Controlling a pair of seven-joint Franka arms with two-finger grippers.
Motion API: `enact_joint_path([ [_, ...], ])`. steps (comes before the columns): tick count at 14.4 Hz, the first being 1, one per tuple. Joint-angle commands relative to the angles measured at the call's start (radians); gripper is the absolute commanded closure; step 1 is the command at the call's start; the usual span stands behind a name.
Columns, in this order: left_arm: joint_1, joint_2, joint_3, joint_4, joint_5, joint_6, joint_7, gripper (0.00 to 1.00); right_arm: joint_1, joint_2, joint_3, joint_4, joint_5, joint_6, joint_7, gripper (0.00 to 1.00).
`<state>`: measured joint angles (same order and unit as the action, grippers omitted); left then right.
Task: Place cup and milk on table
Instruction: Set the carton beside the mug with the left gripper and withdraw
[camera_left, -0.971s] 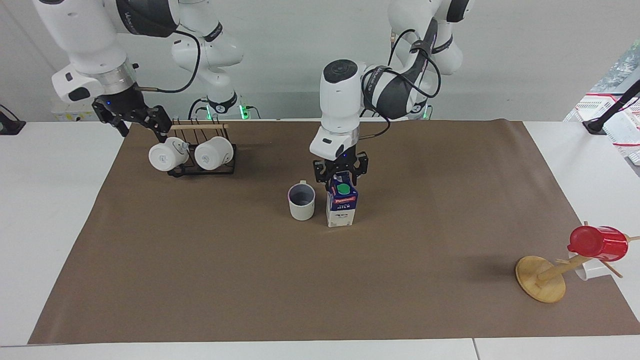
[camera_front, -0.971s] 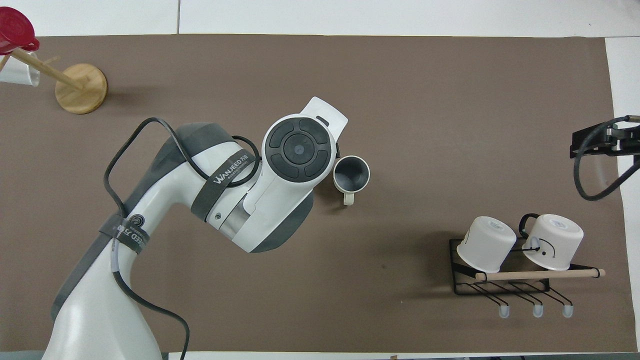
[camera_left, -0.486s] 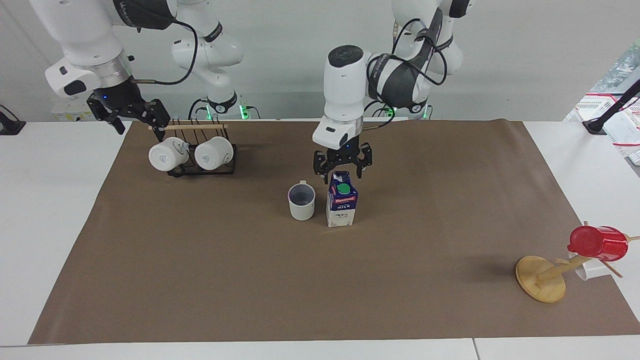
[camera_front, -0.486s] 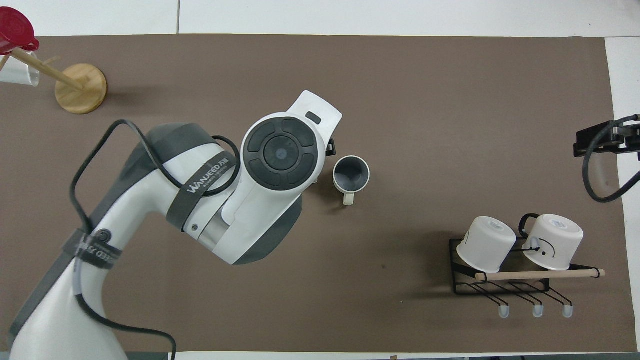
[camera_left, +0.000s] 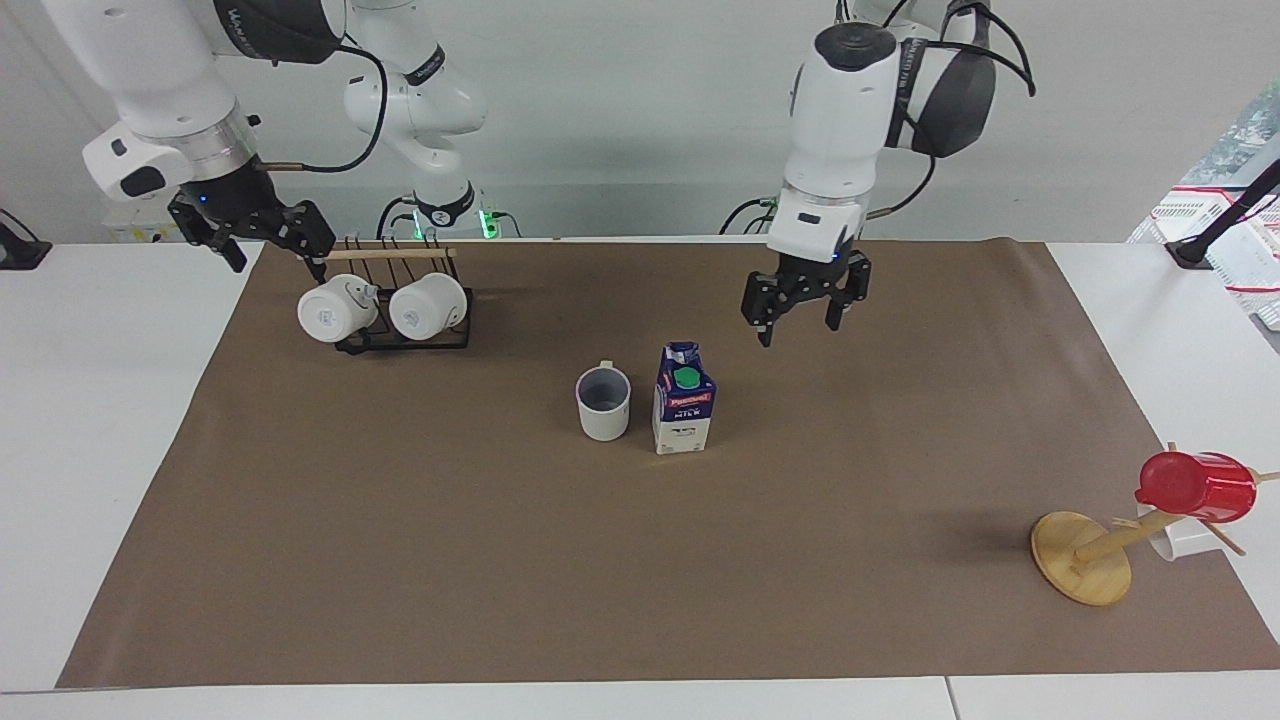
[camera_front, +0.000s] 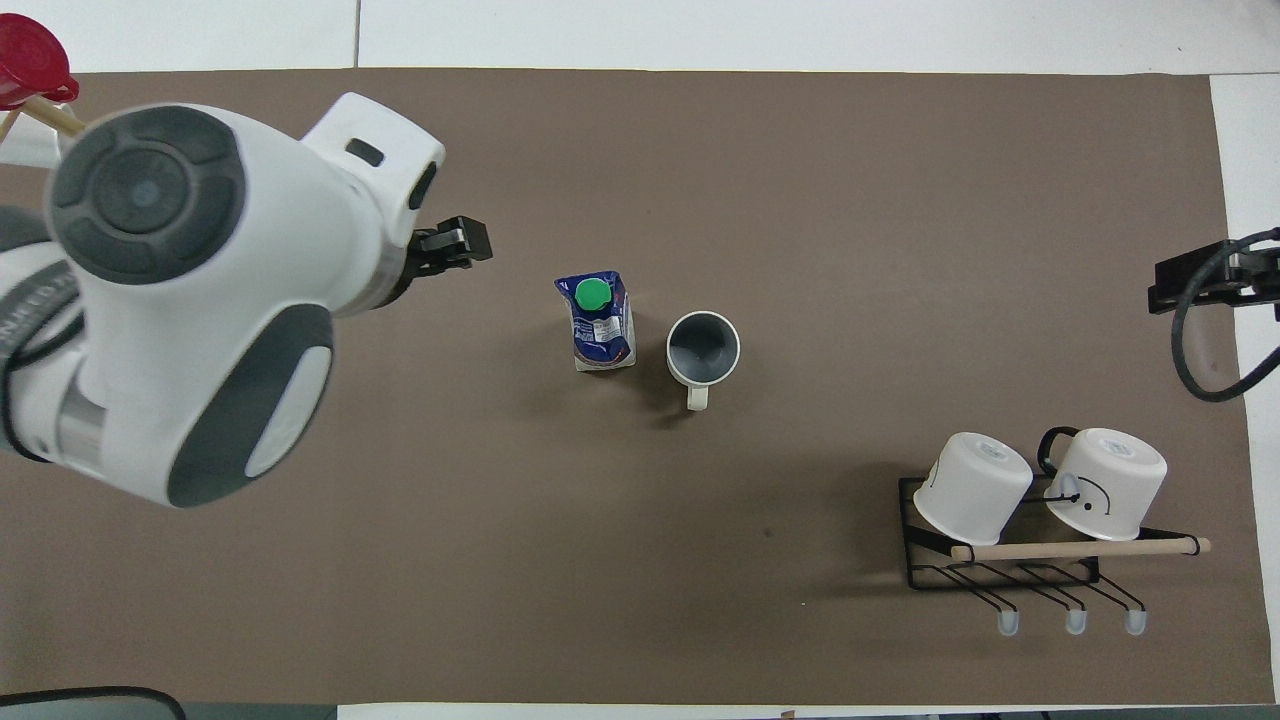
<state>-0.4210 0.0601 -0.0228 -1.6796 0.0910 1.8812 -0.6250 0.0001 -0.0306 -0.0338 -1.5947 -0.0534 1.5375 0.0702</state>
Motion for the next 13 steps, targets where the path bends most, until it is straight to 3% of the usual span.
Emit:
enact_joint_path([
  [1, 0.086, -0.057, -0.006, -0.043, -0.039, -0.059, 0.152, 0.0, 0.004, 0.003, -0.009, 0.01, 0.02, -0.005, 0.008, 0.0],
  [3, 0.149, -0.08, -0.005, -0.037, -0.066, -0.1, 0.244, 0.0, 0.052, 0.003, -0.055, 0.01, 0.018, -0.013, 0.008, 0.0],
  [13, 0.387, -0.091, 0.007, 0.106, -0.135, -0.28, 0.574, 0.0, 0.058, 0.014, -0.052, 0.05, 0.037, -0.065, 0.011, 0.0],
])
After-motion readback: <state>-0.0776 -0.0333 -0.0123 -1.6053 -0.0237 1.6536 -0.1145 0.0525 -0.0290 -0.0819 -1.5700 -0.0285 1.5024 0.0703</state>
